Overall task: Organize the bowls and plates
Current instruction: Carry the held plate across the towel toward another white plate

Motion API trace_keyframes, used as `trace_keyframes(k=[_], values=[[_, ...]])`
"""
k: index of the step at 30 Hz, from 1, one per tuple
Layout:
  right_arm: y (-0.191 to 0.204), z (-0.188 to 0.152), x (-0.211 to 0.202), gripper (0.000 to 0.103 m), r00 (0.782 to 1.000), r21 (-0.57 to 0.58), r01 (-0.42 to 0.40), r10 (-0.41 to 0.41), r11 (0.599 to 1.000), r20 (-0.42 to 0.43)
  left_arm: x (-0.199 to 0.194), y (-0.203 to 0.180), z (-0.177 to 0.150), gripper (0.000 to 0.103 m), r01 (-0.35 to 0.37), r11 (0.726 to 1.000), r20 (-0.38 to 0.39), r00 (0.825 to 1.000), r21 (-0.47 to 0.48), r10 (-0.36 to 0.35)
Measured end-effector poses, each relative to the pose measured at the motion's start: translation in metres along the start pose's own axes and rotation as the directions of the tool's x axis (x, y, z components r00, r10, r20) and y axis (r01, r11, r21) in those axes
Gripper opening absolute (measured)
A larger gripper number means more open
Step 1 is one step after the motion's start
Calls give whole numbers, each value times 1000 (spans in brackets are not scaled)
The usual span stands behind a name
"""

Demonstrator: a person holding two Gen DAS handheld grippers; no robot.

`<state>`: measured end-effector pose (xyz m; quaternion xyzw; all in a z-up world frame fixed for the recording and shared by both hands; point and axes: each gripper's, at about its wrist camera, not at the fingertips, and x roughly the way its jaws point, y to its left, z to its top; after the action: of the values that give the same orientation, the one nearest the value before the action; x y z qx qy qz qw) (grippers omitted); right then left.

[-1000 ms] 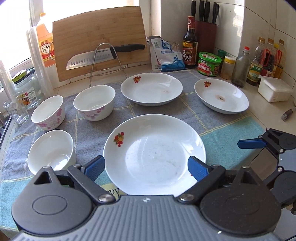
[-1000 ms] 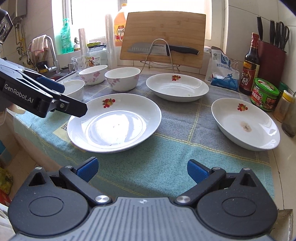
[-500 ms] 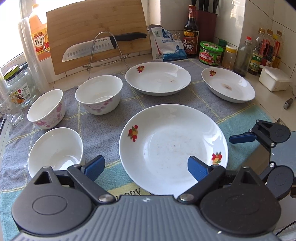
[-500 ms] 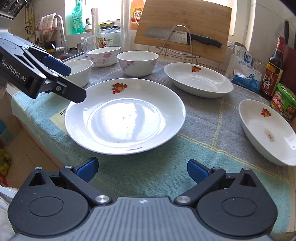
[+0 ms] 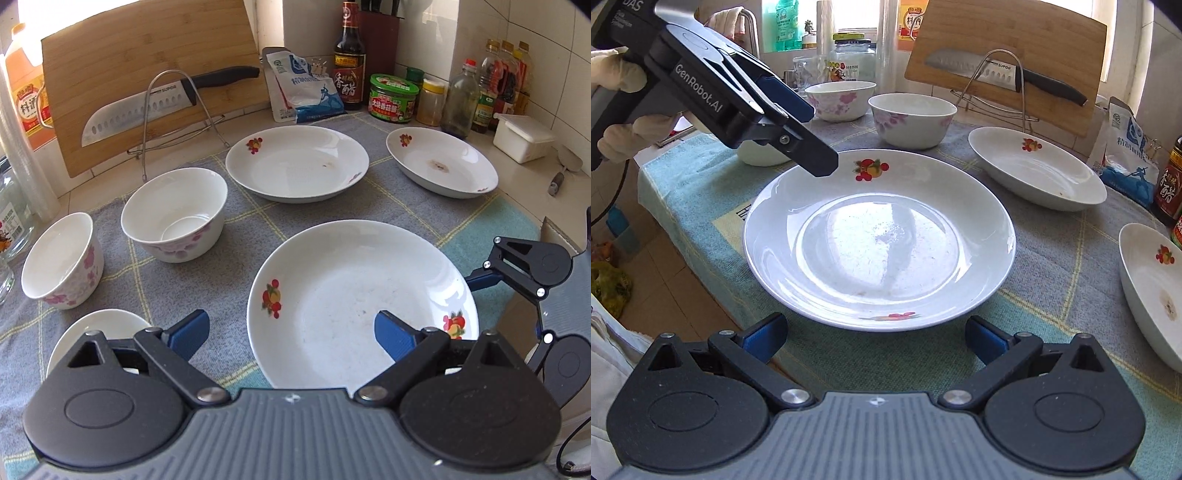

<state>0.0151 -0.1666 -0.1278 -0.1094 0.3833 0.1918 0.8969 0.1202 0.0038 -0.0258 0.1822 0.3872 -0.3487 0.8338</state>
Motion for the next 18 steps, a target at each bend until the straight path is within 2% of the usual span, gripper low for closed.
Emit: trace_keyframes(k=[3,6,10,13,16,18], values=[[-3,5,1,103,999,10,-19,20,1000,-28,7,2,7,96,23,999,-10,1000,30,-23],[-17,12,1,103,996,88,-74,78,993,-40,12,1,14,96,27,998,-10,1000,56,-27],[-4,5,4,103,997,-86,-59,55,995,-52,20,0,21,96,54,997,-24,998,57,-53],[-2,5,5,103,997,-137,-63,56,989,-54,26,-1,26,96,43,997,-28,999,59,-42],[-21,9,1,103,991,-26,-129,128,991,-32,31,-3,32,96,21,998,-45,999,62,-18],[-27,8,2,103,993,-29,-119,118,992,-29,35,-4,34,96,23,998,-59,998,63,-19]])
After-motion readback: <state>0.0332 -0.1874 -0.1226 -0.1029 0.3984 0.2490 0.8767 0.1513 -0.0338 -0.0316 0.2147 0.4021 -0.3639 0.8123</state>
